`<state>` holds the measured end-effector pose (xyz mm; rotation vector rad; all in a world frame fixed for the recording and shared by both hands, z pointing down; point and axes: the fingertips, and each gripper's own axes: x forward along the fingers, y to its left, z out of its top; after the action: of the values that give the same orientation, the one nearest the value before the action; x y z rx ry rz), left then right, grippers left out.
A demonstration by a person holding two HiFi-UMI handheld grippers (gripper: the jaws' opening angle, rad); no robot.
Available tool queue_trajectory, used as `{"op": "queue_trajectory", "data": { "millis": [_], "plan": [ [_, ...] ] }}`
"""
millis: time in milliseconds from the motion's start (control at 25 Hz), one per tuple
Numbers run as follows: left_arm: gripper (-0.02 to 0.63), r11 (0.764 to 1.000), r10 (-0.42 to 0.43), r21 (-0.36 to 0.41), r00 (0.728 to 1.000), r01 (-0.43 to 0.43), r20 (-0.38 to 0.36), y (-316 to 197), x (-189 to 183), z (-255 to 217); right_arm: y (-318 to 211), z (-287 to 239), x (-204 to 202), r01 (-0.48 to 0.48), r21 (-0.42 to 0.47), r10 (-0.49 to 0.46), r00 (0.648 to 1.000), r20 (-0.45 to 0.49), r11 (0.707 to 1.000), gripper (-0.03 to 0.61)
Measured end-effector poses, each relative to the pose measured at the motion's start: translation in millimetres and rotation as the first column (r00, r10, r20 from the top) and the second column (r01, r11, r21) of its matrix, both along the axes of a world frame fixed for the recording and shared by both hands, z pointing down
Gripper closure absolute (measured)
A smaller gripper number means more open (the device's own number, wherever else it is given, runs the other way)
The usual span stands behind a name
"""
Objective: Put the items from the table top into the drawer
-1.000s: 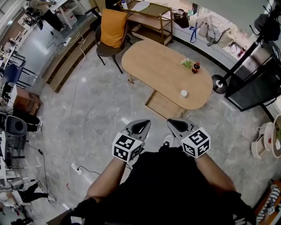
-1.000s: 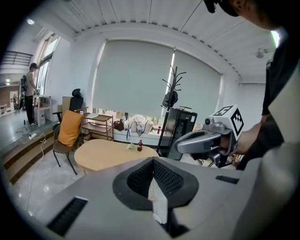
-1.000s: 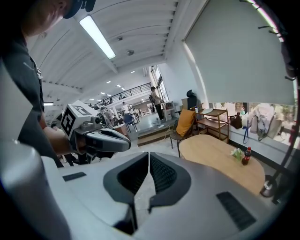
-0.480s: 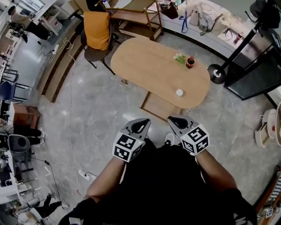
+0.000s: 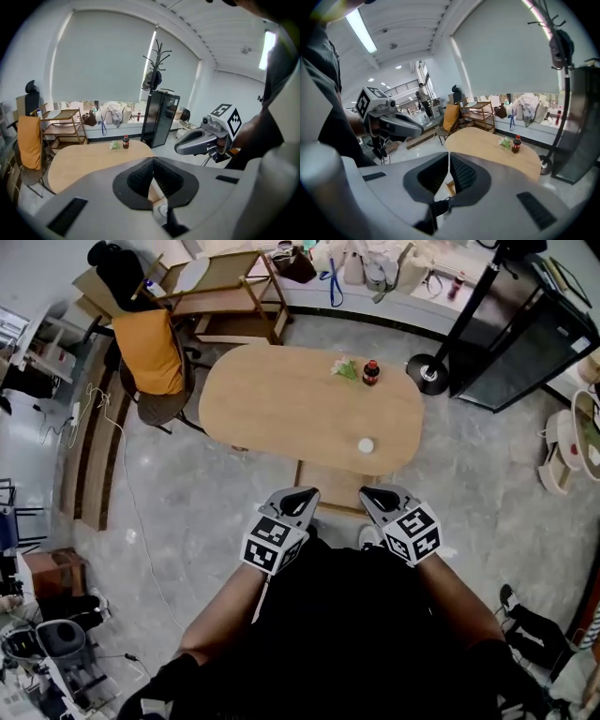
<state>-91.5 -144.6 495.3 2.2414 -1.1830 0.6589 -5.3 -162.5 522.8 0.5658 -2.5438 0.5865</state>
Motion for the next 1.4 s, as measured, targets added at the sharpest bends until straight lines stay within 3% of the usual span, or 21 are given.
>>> {"op": "queue_trajectory", "data": {
  "millis": [160, 360, 600, 800, 920, 1040, 1160, 1280, 1400],
  "plan": [
    [0.612, 0.99, 0.143, -0.012, 0.989, -0.143, 0.027, -39, -27, 15, -23, 21, -12, -0.14, -0.013, 0.139, 0.988, -0.069, 0.99, 0.574],
    [0.612, 0.966, 0.258, -0.028, 0.966, -0.257, 0.024, -74, -58, 39, -46, 57, -19, -0.314, -0.039, 0.306, 0.942, -0.142, 0.949, 0.574],
    [0.612, 0.921, 0.384, -0.086, 0.923, -0.381, 0.019, -82, -70, 70, -61, 121, -11, -0.395, -0.014, 0.371, 0.875, -0.312, 0.919, 0.574],
    [0.612, 0.93, 0.346, -0.134, 0.938, -0.341, 0.011, -92, -78, 102, -82, 186, -1, -0.408, -0.032, 0.362, 0.841, -0.402, 0.913, 0.569],
    [0.612, 0.941, 0.299, -0.171, 0.954, -0.292, 0.018, -95, -80, 119, -102, 233, 8, -0.419, -0.07, 0.35, 0.829, -0.437, 0.905, 0.469],
    [0.612, 0.949, 0.255, -0.194, 0.967, -0.248, 0.008, -101, -74, 133, -126, 284, 22, -0.406, -0.093, 0.311, 0.81, -0.497, 0.909, 0.44],
    [0.612, 0.947, 0.231, -0.232, 0.973, -0.223, 0.008, -92, -75, 142, -139, 326, 25, -0.382, -0.155, 0.239, 0.796, -0.556, 0.911, 0.355],
    [0.612, 0.946, 0.204, -0.263, 0.979, -0.192, 0.02, -80, -79, 154, -151, 358, 27, -0.329, -0.194, 0.154, 0.786, -0.599, 0.924, 0.326],
    [0.612, 0.942, 0.179, -0.291, 0.984, -0.165, 0.021, -71, -81, 165, -167, 374, 24, -0.305, -0.187, 0.139, 0.79, -0.597, 0.934, 0.305]
  ]
}}
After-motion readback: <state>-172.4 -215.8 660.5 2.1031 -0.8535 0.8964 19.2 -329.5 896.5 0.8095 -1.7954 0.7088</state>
